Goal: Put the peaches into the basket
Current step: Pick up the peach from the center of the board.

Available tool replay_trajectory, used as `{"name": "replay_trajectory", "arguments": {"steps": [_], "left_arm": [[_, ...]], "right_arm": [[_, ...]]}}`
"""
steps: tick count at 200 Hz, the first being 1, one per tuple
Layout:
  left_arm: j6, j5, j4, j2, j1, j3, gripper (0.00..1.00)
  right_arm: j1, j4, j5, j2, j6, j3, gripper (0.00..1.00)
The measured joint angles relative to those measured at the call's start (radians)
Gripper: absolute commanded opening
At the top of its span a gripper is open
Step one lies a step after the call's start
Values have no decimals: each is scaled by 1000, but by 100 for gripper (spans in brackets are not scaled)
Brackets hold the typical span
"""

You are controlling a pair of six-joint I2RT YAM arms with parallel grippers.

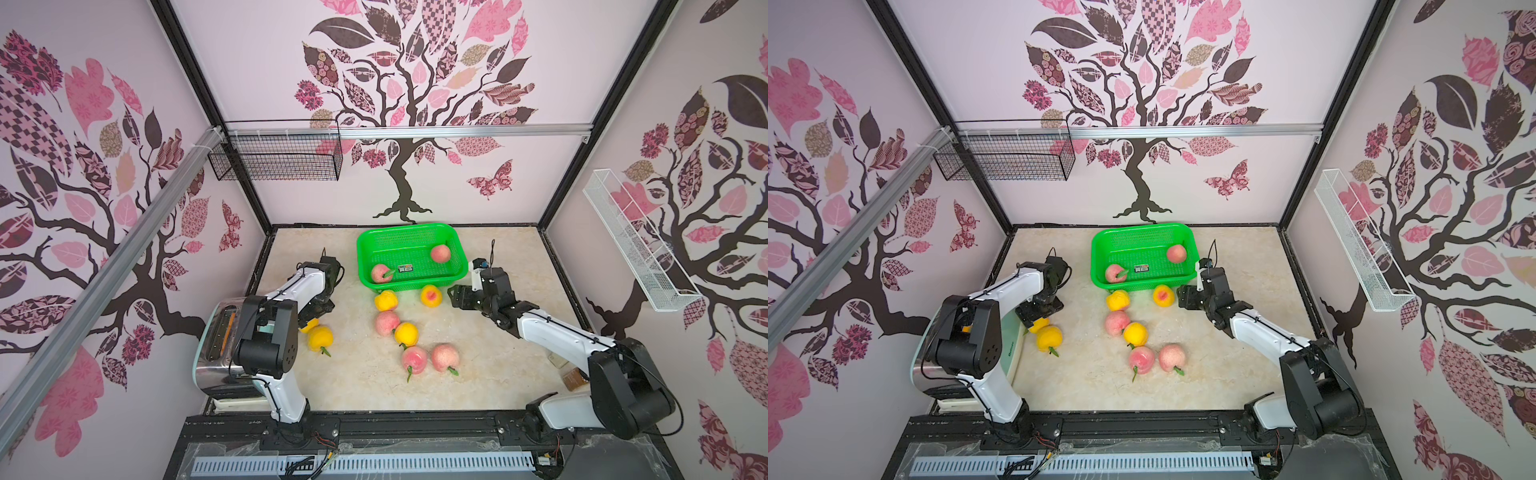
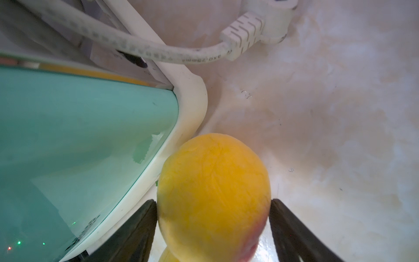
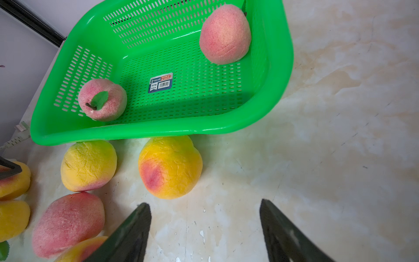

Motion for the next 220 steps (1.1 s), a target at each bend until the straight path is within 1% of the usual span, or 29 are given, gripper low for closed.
{"name": "replay_trajectory", "arguments": {"steps": [26, 84, 156, 220], "left_arm": [[1, 9, 9, 9, 0, 0, 80], [10, 6, 16, 10, 0, -5, 70], [33, 25, 55, -16, 1, -24, 68], [60, 60, 82, -27, 1, -25, 68]], "right_arm": [[0, 0, 0, 0, 0, 0, 78], [0, 0, 0, 0, 0, 0, 78], [0, 0, 0, 0, 0, 0, 78], [0, 0, 1, 0, 0, 0, 78]]}}
